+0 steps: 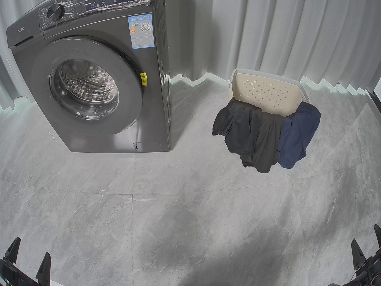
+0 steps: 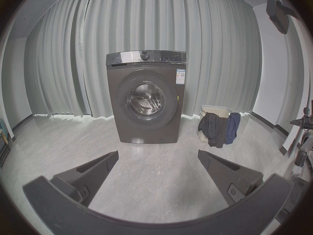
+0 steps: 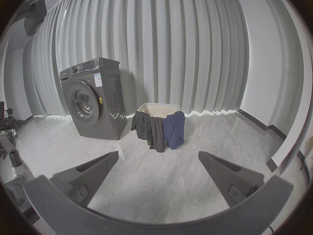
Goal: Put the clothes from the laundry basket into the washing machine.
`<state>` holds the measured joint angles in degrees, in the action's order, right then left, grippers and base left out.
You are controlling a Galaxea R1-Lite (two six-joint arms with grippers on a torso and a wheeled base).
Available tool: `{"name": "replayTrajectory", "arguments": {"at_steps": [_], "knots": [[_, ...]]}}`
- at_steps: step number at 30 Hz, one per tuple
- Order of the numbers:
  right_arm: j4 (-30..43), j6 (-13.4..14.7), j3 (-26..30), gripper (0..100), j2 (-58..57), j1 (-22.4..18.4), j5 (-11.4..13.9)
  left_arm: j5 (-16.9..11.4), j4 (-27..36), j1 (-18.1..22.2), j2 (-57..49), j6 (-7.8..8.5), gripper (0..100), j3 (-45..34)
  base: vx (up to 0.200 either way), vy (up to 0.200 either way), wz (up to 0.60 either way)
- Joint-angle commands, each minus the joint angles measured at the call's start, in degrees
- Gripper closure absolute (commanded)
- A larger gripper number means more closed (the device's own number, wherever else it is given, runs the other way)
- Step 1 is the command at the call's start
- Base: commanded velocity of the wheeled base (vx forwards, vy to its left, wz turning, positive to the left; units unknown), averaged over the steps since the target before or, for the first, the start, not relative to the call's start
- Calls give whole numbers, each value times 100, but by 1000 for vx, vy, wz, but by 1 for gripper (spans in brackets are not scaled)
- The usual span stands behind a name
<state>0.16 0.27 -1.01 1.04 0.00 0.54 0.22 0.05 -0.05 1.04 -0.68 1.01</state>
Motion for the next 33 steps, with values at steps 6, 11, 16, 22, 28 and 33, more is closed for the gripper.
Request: {"name": "replayTrajectory", "arguments": {"at_steps": [6,11,16,22,28,33], "knots": [[2,0,92,0,-33,0,-1,4,4,5,-104,-2,0,-92,0,0,0],[2,0,92,0,-33,0,8,4,4,5,-104,-11,0,-92,0,0,0],[2,0,92,0,-25,0,8,4,4,5,-104,-2,0,-92,0,-200,0],[2,0,92,0,-33,0,-1,4,4,5,-104,7,0,-92,0,-200,0],[2,0,92,0,-33,0,8,4,4,5,-104,7,0,-92,0,-200,0],[2,0,92,0,-25,0,8,4,4,5,-104,7,0,-92,0,-200,0]]}}
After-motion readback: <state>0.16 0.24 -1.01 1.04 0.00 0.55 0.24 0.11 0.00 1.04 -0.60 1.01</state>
